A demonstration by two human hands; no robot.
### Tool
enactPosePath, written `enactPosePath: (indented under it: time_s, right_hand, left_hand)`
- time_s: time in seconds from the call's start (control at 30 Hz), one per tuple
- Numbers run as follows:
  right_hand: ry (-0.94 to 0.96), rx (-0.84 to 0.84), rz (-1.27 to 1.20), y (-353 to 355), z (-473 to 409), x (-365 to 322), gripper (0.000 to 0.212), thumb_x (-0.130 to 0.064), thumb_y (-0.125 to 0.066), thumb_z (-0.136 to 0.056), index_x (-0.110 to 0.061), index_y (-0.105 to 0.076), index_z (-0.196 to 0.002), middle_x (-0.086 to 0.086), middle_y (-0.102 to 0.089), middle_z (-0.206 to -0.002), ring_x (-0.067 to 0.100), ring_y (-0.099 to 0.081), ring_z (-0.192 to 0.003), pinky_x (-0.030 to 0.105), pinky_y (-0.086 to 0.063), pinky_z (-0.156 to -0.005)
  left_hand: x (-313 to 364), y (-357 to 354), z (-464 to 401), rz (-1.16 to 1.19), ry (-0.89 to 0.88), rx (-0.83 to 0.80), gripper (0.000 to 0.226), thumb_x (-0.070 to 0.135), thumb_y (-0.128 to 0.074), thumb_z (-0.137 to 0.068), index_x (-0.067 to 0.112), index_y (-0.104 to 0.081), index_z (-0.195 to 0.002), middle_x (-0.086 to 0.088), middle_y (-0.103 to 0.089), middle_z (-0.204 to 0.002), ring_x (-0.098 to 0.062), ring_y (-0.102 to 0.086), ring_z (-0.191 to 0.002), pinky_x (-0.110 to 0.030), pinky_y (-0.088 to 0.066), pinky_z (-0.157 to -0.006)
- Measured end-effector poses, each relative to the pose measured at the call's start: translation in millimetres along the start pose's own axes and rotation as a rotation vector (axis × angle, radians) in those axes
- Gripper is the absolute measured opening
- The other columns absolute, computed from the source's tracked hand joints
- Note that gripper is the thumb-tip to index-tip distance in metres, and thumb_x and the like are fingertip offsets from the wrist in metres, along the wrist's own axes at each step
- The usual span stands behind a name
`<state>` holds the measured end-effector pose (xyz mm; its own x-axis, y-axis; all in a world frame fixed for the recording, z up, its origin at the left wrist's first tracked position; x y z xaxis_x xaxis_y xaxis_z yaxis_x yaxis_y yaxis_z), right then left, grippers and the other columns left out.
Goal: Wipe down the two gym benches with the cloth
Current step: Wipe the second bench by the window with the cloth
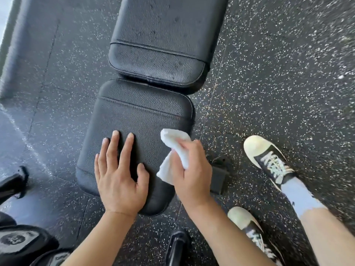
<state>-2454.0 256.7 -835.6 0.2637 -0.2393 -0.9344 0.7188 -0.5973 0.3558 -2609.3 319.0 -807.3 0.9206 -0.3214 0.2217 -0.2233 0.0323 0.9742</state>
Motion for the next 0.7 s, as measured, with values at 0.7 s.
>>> enactPosePath:
  time_s: [0.7]
  right_hand:
    - [-0.070, -0.064, 0.003, 3, 30, 3, 0.022, -0.037, -0.057, -0.099, -0.023, -0.049, -0.114, -0.013, -0.062, -0.107, 0.014, -0.062, -0.093, 0.032, -0.047, -0.072]
  left_hand:
    - [-2, -2, 1, -0.010, 0.019, 0.013, 0.072, 0.038, -0.047, -0.091, 0.031, -0.038, -0.162, -0.001, -0.028, -0.173, -0.029, -0.021, -0.161, -0.055, -0.019, -0.129]
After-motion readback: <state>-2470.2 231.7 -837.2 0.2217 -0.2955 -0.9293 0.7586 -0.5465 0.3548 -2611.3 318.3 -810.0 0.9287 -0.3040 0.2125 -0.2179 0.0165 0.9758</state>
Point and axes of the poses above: each hand's wrist, its own z-axis away from the middle knuckle, its own y-axis out of the back of the hand, x = y × z, the point moved 1 cm from there along -z, towards the middle knuckle
